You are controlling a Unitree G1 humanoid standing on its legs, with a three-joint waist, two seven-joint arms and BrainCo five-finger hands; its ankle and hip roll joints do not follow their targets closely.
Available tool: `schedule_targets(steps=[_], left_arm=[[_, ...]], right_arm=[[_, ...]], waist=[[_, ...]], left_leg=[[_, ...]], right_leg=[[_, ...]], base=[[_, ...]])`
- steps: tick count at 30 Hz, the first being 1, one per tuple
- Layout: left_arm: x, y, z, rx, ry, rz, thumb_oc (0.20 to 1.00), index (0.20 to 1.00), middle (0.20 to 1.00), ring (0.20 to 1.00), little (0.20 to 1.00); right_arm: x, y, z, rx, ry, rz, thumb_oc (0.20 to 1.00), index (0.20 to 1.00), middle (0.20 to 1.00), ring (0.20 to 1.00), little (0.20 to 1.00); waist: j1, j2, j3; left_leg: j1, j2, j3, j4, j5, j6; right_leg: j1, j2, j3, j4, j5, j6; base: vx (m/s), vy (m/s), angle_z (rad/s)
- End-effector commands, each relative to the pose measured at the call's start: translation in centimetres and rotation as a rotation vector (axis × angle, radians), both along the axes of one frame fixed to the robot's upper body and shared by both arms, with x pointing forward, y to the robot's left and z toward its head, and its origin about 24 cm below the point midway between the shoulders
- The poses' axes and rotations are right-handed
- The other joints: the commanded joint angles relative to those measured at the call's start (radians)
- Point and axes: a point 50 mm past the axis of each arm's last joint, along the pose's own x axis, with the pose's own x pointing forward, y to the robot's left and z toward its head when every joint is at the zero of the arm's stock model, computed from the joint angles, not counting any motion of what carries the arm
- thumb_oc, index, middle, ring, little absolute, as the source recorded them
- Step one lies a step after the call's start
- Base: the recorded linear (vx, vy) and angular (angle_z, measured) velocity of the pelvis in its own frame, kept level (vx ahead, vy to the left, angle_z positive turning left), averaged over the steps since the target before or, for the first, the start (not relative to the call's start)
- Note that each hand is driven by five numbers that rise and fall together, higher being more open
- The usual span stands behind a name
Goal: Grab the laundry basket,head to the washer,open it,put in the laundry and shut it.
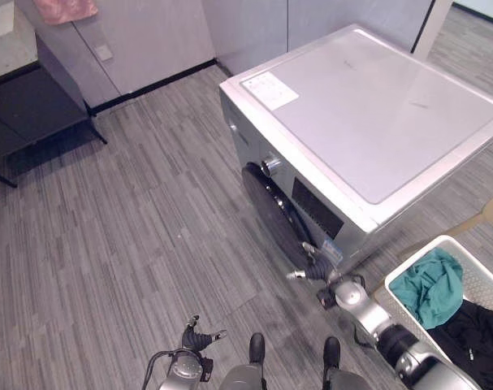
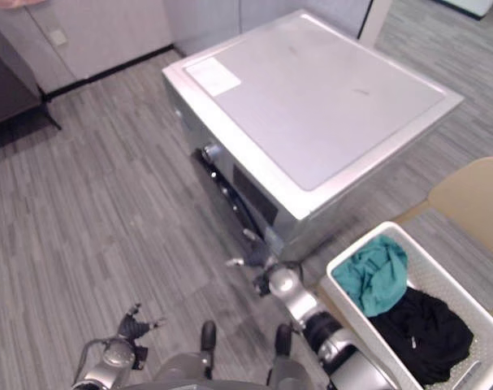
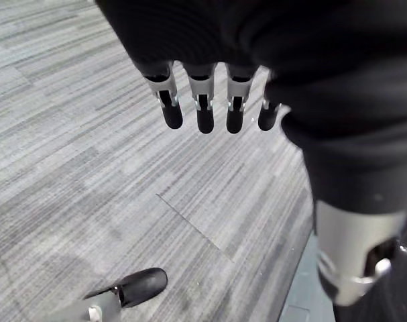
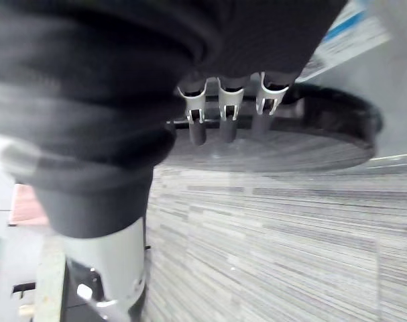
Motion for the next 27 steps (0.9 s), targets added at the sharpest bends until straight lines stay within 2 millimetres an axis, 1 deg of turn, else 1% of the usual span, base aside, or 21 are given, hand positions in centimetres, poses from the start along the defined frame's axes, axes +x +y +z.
schedule_targets(steps=[1, 2, 3, 4, 5, 6, 10, 11, 13, 17, 18, 19, 20, 21, 22, 23, 24, 25, 27], left_arm=[[1.8, 1.8, 1.2, 0.072, -0.069, 0.020, 1.000, 1.000, 1.000, 1.000, 1.000], [1.9, 1.9, 1.3, 0.076, -0.081, 0.030, 1.000, 1.000, 1.000, 1.000, 1.000], [2.2, 2.0, 1.6, 0.078, -0.102, 0.042, 1.000, 1.000, 1.000, 1.000, 1.000], [2.2, 2.0, 1.6, 0.078, -0.102, 0.042, 1.000, 1.000, 1.000, 1.000, 1.000], [2.5, 1.9, 1.8, 0.079, -0.123, 0.047, 1.000, 1.000, 1.000, 1.000, 1.000], [2.7, 1.9, 2.0, 0.082, -0.135, 0.047, 1.000, 1.000, 1.000, 1.000, 1.000], [3.4, 1.6, 2.5, 0.080, -0.171, 0.036, 1.000, 1.000, 1.000, 1.000, 1.000], [3.7, 1.5, 2.7, 0.080, -0.187, 0.029, 1.000, 1.000, 1.000, 1.000, 1.000], [3.9, 1.3, 2.9, 0.079, -0.197, 0.025, 1.000, 1.000, 1.000, 1.000, 1.000], [4.0, 1.3, 2.9, 0.074, -0.194, 0.024, 1.000, 1.000, 1.000, 1.000, 1.000], [4.3, 1.2, 3.0, 0.067, -0.199, 0.019, 1.000, 1.000, 1.000, 1.000, 1.000], [4.5, 1.2, 3.1, 0.066, -0.200, 0.015, 1.000, 1.000, 1.000, 1.000, 1.000], [4.5, 1.2, 3.1, 0.067, -0.201, 0.015, 1.000, 1.000, 1.000, 1.000, 1.000], [4.8, 1.3, 3.2, 0.067, -0.206, 0.011, 1.000, 1.000, 1.000, 1.000, 1.000], [5.3, 1.4, 3.5, 0.065, -0.216, 0.012, 1.000, 1.000, 1.000, 1.000, 1.000], [5.6, 1.5, 3.7, 0.065, -0.223, 0.011, 1.000, 1.000, 1.000, 1.000, 1.000], [5.6, 1.5, 3.7, 0.065, -0.223, 0.011, 1.000, 1.000, 1.000, 1.000, 1.000], [5.8, 1.6, 3.8, 0.068, -0.230, 0.012, 1.000, 1.000, 1.000, 1.000, 1.000], [6.3, 1.8, 4.2, 0.076, -0.244, 0.007, 1.000, 1.000, 1.000, 1.000, 1.000]], right_arm=[[0.6, 0.5, 2.3, 0.081, -0.115, -0.029, 1.000, 1.000, 1.000, 1.000, 1.000], [1.0, -0.1, 3.2, 0.059, -0.173, -0.058, 1.000, 1.000, 1.000, 1.000, 1.000], [1.5, -1.3, 4.1, 0.013, -0.245, -0.120, 1.000, 1.000, 1.000, 1.000, 1.000], [1.5, -1.3, 4.1, 0.013, -0.245, -0.120, 1.000, 1.000, 1.000, 1.000, 1.000], [1.8, -2.1, 4.7, -0.015, -0.293, -0.174, 1.000, 1.000, 1.000, 1.000, 1.000], [1.9, -2.4, 4.9, -0.032, -0.314, -0.197, 1.000, 1.000, 1.000, 1.000, 1.000], [2.2, -2.8, 5.5, -0.072, -0.360, -0.230, 1.000, 1.000, 1.000, 1.000, 1.000], [2.4, -3.2, 6.0, -0.079, -0.390, -0.257, 1.000, 1.000, 1.000, 1.000, 1.000], [2.4, -3.2, 5.9, -0.053, -0.381, -0.279, 1.000, 1.000, 1.000, 1.000, 1.000], [2.1, -1.7, 4.7, -0.012, -0.300, -0.221, 1.000, 1.000, 1.000, 1.000, 1.000], [1.9, -0.7, 3.9, 0.020, -0.238, -0.177, 1.000, 1.000, 1.000, 1.000, 1.000], [2.0, -0.2, 3.8, 0.028, -0.223, -0.159, 1.000, 1.000, 1.000, 1.000, 1.000], [2.0, -0.2, 3.8, 0.029, -0.223, -0.159, 1.000, 1.000, 1.000, 1.000, 1.000], [2.1, 0.5, 3.7, 0.049, -0.198, -0.137, 1.000, 1.000, 1.000, 1.000, 1.000], [2.6, 1.7, 4.2, 0.063, -0.197, -0.085, 1.000, 1.000, 1.000, 1.000, 1.000], [2.8, 2.5, 4.6, 0.063, -0.201, -0.050, 1.000, 1.000, 1.000, 1.000, 1.000], [2.8, 2.5, 4.6, 0.064, -0.202, -0.050, 1.000, 1.000, 1.000, 1.000, 1.000], [3.0, 3.6, 5.4, 0.056, -0.225, 0.001, 1.000, 1.000, 1.000, 1.000, 1.000], [3.1, 6.4, 7.1, 0.062, -0.270, 0.125, 1.000, 1.000, 1.000, 1.000, 1.000]], waist=[[0.013, -0.046, 0.053], [0.012, -0.048, 0.059], [0.012, -0.049, 0.066], [0.012, -0.050, 0.066], [0.011, -0.048, 0.073], [0.012, -0.047, 0.079], [0.017, -0.044, 0.094], [0.018, -0.041, 0.106], [0.018, -0.042, 0.115], [0.024, -0.044, 0.130], [0.030, -0.044, 0.145], [0.034, -0.044, 0.152], [0.034, -0.044, 0.152], [0.041, -0.043, 0.160], [0.054, -0.043, 0.170], [0.063, -0.043, 0.178], [0.062, -0.044, 0.175], [0.073, -0.045, 0.181], [0.095, -0.050, 0.191]], left_leg=[[0.016, -0.099, -0.014, 0.051, -0.103, 0.062], [0.008, -0.101, -0.015, 0.052, -0.102, 0.064], [-0.008, -0.104, -0.017, 0.055, -0.099, 0.067], [-0.009, -0.104, -0.017, 0.055, -0.099, 0.067], [-0.018, -0.107, -0.016, 0.055, -0.096, 0.070], [-0.025, -0.108, -0.015, 0.057, -0.095, 0.071], [-0.047, -0.113, -0.015, 0.058, -0.089, 0.073], [-0.058, -0.115, -0.015, 0.060, -0.086, 0.072], [-0.066, -0.116, -0.012, 0.063, -0.085, 0.072], [-0.079, -0.118, -0.011, 0.069, -0.085, 0.077], [-0.096, -0.119, -0.012, 0.080, -0.083, 0.077], [-0.105, -0.120, -0.014, 0.085, -0.082, 0.077], [-0.106, -0.120, -0.014, 0.085, -0.082, 0.077], [-0.117, -0.121, -0.017, 0.091, -0.081, 0.077], [-0.132, -0.121, -0.023, 0.099, -0.077, 0.076], [-0.136, -0.121, -0.025, 0.102, -0.077, 0.075], [-0.139, -0.121, -0.025, 0.102, -0.075, 0.075], [-0.145, -0.121, -0.031, 0.105, -0.073, 0.074], [-0.155, -0.121, -0.042, 0.110, -0.068, 0.071]], right_leg=[[-0.003, 0.024, 0.017, 0.047, -0.115, -0.003], [-0.012, 0.021, 0.018, 0.050, -0.110, 0.000], [-0.026, 0.016, 0.017, 0.055, -0.103, 0.003], [-0.027, 0.016, 0.017, 0.055, -0.103, 0.003], [-0.037, 0.013, 0.017, 0.057, -0.098, 0.005], [-0.043, 0.010, 0.018, 0.057, -0.095, 0.006], [-0.061, 0.006, 0.017, 0.058, -0.087, 0.007], [-0.069, 0.003, 0.017, 0.057, -0.081, 0.008], [-0.075, -0.001, 0.017, 0.057, -0.075, 0.008], [-0.091, -0.005, 0.021, 0.059, -0.067, 0.011], [-0.107, -0.008, 0.022, 0.065, -0.063, 0.011], [-0.114, -0.010, 0.023, 0.067, -0.062, 0.011], [-0.115, -0.010, 0.023, 0.067, -0.062, 0.011], [-0.122, -0.013, 0.022, 0.070, -0.060, 0.011], [-0.131, -0.015, 0.019, 0.072, -0.058, 0.009], [-0.132, -0.015, 0.016, 0.075, -0.060, 0.009], [-0.135, -0.015, 0.016, 0.074, -0.058, 0.009], [-0.136, -0.016, 0.013, 0.075, -0.058, 0.009], [-0.140, -0.015, 0.005, 0.081, -0.062, 0.008]], base=[[-0.07, 0.072, 0.08], [-0.05, 0.064, 0.07], [-0.05, 0.064, 0.03], [-0.06, 0.076, 0.02], [-0.05, 0.059, -0.01], [-0.07, 0.075, 0.02], [-0.05, 0.028, 0.01], [-0.04, 0.032, 0.05], [-0.02, 0.020, 0.02], [-0.01, 0.005, 0.00], [-0.06, 0.021, -0.02], [-0.05, 0.014, -0.02], [-0.04, 0.012, -0.03], [-0.04, 0.015, -0.02], [-0.04, 0.014, -0.03], [-0.03, 0.007, -0.04], [0.00, 0.000, 0.00], [-0.02, -0.020, 0.04], [-0.02, -0.042, 0.08]])
